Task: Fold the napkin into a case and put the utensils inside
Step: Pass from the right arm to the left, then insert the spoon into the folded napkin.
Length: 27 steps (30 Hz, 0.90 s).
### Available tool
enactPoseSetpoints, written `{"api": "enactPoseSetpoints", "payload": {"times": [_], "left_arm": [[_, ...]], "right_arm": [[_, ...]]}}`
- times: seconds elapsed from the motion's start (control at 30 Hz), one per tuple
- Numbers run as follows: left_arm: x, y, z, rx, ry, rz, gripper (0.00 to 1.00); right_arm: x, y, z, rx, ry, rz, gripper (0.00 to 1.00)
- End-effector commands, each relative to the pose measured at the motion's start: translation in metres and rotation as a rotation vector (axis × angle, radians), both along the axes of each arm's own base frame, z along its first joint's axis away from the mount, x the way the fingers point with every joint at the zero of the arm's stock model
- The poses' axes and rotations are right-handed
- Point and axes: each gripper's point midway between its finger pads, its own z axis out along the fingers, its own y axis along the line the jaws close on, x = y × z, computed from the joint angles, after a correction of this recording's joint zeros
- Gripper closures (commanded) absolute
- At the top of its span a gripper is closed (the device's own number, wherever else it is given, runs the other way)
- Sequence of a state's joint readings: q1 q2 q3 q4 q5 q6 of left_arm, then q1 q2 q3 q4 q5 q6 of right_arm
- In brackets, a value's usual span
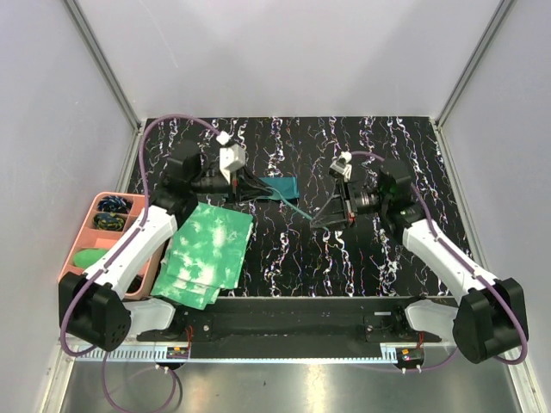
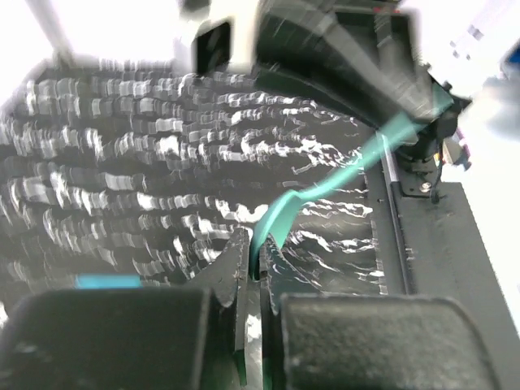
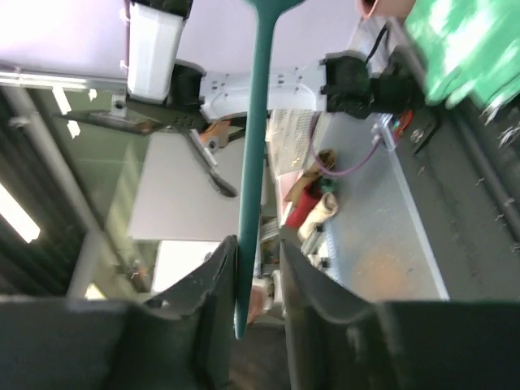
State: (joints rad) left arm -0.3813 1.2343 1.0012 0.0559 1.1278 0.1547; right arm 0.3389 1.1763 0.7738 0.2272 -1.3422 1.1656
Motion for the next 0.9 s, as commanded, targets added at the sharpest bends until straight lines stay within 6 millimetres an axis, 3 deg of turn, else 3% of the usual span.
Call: {"api": "enactPoseSetpoints", "payload": {"times": [0.0, 0.03, 0.07, 0.1, 0.17, 0.2, 0.27, 0.3, 0.37, 0.4, 0.43, 0.47, 0.5, 0.6, 0.8, 0.87], "left_arm": [[0.034, 0.032, 0.005, 0.041, 0.277, 0.265, 1.00], [0.035, 0.037, -0.010, 0.078, 0.380, 0.299, 1.00], [0.044, 0.048, -0.017, 0.094, 0.431, 0.372, 1.00], [0.046, 0.054, -0.023, 0.100, 0.496, 0.411, 1.00], [0.049, 0.070, -0.039, 0.135, 0.581, 0.503, 1.00], [0.060, 0.089, -0.051, 0.139, 0.624, 0.609, 1.00], [0.073, 0.117, -0.061, 0.155, 0.636, 0.769, 1.00], [0.083, 0.135, -0.063, 0.159, 0.643, 0.853, 1.00], [0.092, 0.153, -0.075, 0.198, 0.686, 0.918, 1.00], [0.102, 0.165, -0.069, 0.186, 0.688, 0.950, 1.00], [0.108, 0.167, -0.083, 0.216, 0.746, 0.948, 1.00], [0.112, 0.164, -0.084, 0.222, 0.759, 0.921, 1.00], [0.126, 0.173, -0.089, 0.232, 0.785, 0.934, 1.00], [0.146, 0.176, -0.101, 0.256, 0.823, 0.922, 1.00], [0.174, 0.200, -0.130, 0.362, 0.863, 1.045, 1.00], [0.180, 0.210, -0.132, 0.401, 0.844, 1.090, 1.00]], "right_arm": [[0.041, -0.007, -0.006, -0.133, -0.129, -0.167, 0.56], [0.053, -0.011, -0.011, -0.177, -0.146, -0.213, 0.51], [0.080, -0.016, -0.008, -0.263, -0.293, -0.307, 0.48], [0.086, -0.024, -0.031, -0.395, -0.227, -0.330, 0.45], [0.125, -0.053, -0.054, -0.648, -0.329, -0.486, 0.39], [0.138, -0.061, -0.053, -0.717, -0.352, -0.521, 0.38], [0.164, -0.086, -0.060, -0.872, -0.426, -0.606, 0.39], [0.176, -0.089, -0.058, -0.904, -0.447, -0.614, 0.40], [0.192, -0.093, -0.064, -0.965, -0.491, -0.604, 0.44], [0.203, -0.085, -0.071, -0.972, -0.497, -0.573, 0.51], [0.208, -0.079, -0.074, -0.968, -0.507, -0.547, 0.58], [0.212, -0.070, -0.078, -0.953, -0.522, -0.507, 0.71], [0.220, -0.055, -0.089, -0.953, -0.519, -0.461, 0.79], [0.234, -0.026, -0.112, -0.961, -0.539, -0.385, 0.91], [0.251, 0.011, -0.156, -0.970, -0.500, -0.316, 0.99], [0.255, 0.023, -0.160, -0.959, -0.514, -0.309, 1.00]]}}
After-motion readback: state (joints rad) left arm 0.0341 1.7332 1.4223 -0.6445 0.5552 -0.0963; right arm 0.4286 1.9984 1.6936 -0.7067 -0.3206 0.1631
